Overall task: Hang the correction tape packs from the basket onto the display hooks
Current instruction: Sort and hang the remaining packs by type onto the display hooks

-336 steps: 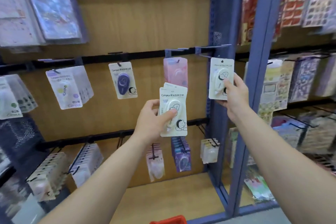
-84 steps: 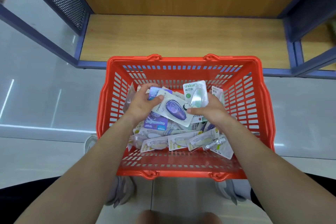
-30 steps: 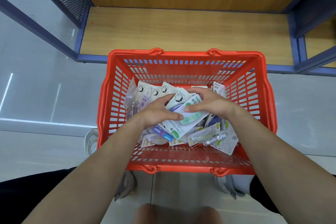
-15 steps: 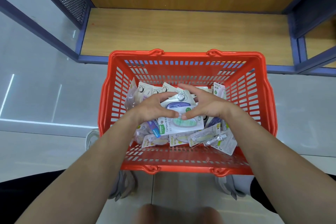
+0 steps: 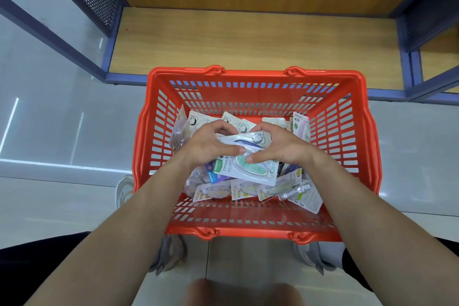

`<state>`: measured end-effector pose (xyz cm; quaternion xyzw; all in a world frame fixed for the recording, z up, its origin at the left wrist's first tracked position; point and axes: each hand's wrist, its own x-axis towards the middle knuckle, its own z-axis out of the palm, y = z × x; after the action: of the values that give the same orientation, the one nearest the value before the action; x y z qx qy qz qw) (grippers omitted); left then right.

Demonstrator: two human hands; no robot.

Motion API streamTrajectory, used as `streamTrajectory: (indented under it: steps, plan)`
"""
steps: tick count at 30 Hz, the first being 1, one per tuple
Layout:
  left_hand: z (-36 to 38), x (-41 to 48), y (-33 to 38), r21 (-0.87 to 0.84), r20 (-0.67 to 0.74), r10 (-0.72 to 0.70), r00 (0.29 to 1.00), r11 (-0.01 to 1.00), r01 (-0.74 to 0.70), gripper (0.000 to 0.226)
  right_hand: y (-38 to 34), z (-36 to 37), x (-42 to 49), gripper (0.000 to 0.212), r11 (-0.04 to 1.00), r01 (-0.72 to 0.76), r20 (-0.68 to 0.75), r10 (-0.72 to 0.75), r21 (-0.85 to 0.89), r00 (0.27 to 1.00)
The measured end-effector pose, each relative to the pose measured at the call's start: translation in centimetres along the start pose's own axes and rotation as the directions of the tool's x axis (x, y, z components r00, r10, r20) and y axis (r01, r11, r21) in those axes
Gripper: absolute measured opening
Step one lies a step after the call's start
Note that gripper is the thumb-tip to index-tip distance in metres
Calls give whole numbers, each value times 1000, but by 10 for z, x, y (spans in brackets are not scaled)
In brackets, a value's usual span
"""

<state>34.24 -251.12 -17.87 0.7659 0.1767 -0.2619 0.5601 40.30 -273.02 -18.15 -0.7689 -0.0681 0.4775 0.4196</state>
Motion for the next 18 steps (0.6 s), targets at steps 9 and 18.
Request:
streamTrajectory:
  steps: [9, 18]
  plan:
    - [27, 11, -24, 133, -138, 1, 990, 991, 17, 50, 28, 21, 6, 59, 992, -54, -139, 70, 115, 988]
    - [16, 18, -44, 544, 6, -211, 977, 821, 174, 85, 51, 23, 18, 68, 997, -64, -123, 60, -31, 991]
